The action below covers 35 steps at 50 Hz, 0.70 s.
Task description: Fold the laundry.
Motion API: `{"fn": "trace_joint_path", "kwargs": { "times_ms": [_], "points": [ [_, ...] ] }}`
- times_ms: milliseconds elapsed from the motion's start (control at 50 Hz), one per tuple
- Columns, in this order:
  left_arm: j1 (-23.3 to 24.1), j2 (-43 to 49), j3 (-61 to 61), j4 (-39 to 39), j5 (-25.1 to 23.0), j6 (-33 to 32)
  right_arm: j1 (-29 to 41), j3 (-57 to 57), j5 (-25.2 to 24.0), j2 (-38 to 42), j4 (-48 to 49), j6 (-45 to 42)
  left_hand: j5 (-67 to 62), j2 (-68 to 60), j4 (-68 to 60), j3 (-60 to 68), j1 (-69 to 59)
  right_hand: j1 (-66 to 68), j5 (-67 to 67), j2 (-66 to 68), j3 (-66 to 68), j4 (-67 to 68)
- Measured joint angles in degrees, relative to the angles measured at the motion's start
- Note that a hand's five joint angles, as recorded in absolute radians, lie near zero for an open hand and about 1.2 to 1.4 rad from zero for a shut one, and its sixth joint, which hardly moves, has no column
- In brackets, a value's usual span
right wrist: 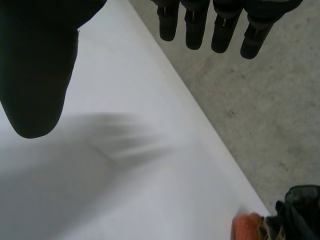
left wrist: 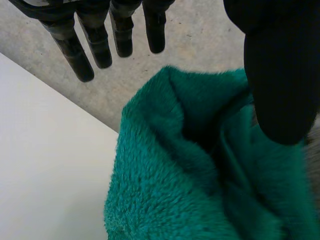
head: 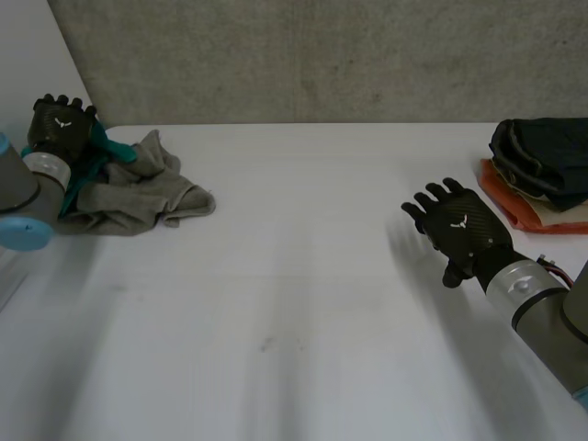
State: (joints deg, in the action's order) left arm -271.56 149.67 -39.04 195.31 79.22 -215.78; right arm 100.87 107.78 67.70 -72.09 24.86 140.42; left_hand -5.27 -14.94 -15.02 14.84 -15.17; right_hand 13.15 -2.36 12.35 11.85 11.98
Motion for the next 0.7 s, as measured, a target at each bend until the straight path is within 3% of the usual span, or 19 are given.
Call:
{"fn": "trace_joint_path", "kwargs": {
  "times_ms": [120, 140, 200, 220, 260, 340, 520, 620, 700],
  "points": [
    [-1.19, 8.19, 9.73, 1.83, -1.98, 0.37, -0.27, 0.42, 0.88, 0.34, 0.11, 0.26, -11.44, -11.64, -11.64, 11.61, -12.91, 0.0, 0.0, 0.0, 0.0, 0.0],
    [-1.73, 11.66, 14.0, 2.04, -2.31, 0.57, -0.49, 0.7, 0.97, 0.29, 0.18, 0.6, -20.98, -21.98, -21.43, 21.93, -22.97, 0.0, 0.0, 0.0, 0.0, 0.0],
    [-2.25, 13.83, 16.49, 2.08, -2.34, 0.71, -0.65, 0.99, 0.97, 0.21, 0.24, 0.84, -27.61, -29.0, -28.14, 28.21, -29.47, 0.0, 0.0, 0.0, 0.0, 0.0],
    [-2.42, 14.34, 17.02, 2.08, -2.28, 0.72, -0.68, 1.09, 0.96, 0.19, 0.26, 0.89, -38.37, -39.98, -39.08, 39.98, -40.44, 0.0, -0.01, 0.0, 0.0, 0.0],
    [-2.59, 14.81, 17.45, 2.09, -2.1, 0.72, -0.72, 1.24, 0.96, 0.15, 0.3, 0.94, -49.02, -49.98, -50.35, 49.74, -50.05, 0.0, 0.0, 0.0, 0.0, 0.0],
    [-2.0, 13.49, 15.87, 1.9, -1.56, 0.88, -0.84, 1.44, 0.97, 0.11, 0.45, 0.96, -50.09, -52.71, -53.3, 52.36, -50.05, 0.0, 0.0, 0.0, 0.0, 0.0],
    [2.23, -5.47, -1.39, 3.23, -1.11, 5.76, -1.03, 1.35, 1.25, -0.01, 0.87, 0.98, -50.1, -53.41, -53.57, 53.22, -50.05, 0.0, 0.0, 0.0, -0.01, 0.0],
    [6.44, -18.6, -11.2, 4.17, -1.1, 13.08, -1.04, 1.14, 2.35, -0.18, 0.89, 0.99, -50.1, -53.45, -53.58, 53.23, -50.05, 0.0, 0.01, 0.0, 0.0, 0.0],
    [11.31, -30.11, -18.46, 3.97, -1.22, 22.7, -1.08, 0.85, 3.89, -0.58, 0.9, 1.0, -50.1, -53.48, -53.58, 53.23, -50.05, 0.0, 0.0, 0.0, 0.0, 0.0]
  ]
}}
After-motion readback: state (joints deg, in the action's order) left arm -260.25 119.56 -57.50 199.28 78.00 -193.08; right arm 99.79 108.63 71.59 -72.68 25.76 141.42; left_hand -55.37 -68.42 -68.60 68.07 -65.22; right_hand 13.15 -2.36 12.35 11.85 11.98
